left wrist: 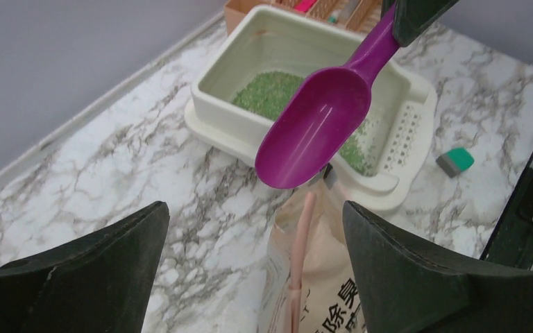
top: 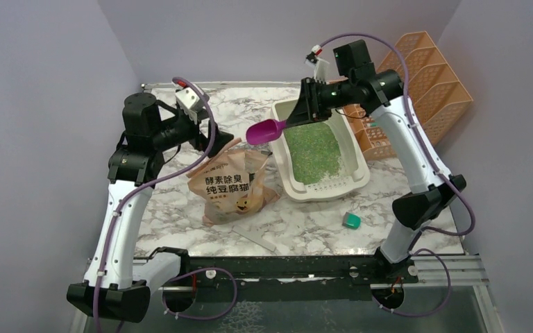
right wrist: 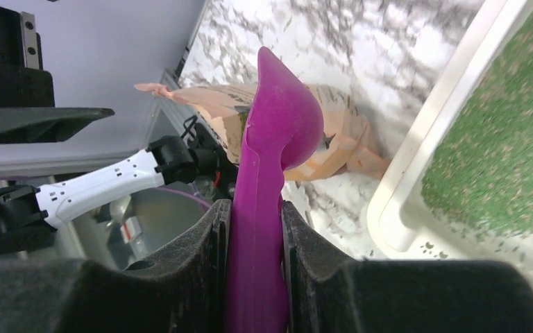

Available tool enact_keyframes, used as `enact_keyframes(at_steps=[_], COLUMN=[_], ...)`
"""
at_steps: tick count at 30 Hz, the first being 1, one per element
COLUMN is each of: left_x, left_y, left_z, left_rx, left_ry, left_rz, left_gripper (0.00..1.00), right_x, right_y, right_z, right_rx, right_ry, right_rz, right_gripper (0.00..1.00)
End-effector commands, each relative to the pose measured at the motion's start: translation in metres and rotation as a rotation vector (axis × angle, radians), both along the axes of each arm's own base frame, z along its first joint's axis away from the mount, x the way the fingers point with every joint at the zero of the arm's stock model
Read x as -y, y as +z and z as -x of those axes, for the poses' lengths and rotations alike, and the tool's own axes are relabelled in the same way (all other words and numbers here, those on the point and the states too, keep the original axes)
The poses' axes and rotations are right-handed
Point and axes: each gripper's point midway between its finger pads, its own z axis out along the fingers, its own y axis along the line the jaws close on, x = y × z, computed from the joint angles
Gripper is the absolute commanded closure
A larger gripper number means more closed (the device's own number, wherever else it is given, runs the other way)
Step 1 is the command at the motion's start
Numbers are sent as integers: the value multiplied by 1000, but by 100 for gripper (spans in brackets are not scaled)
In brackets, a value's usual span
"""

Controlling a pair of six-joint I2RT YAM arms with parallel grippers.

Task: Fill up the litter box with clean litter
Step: Pick up the spatula from the center of the board.

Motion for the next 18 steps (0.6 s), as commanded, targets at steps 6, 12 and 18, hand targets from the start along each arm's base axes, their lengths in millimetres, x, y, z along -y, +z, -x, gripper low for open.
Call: enact_keyframes(at_steps=[6,12,18], left_x=[33,71,98], left_y=[75,73,57], left_z=[-23,-24,-19], left_rx=[135,169,153], left_ry=[-160,-326,-400], left_rz=[156,122,70], left_gripper=[19,18,18], right_x=[21,16,14], right_y=[60,79,90], right_z=[12,37,49], right_rx=[244,294,327], right_ry=[54,162,216], right_rz=[-98,-197,-254], right_gripper=[99,99,99])
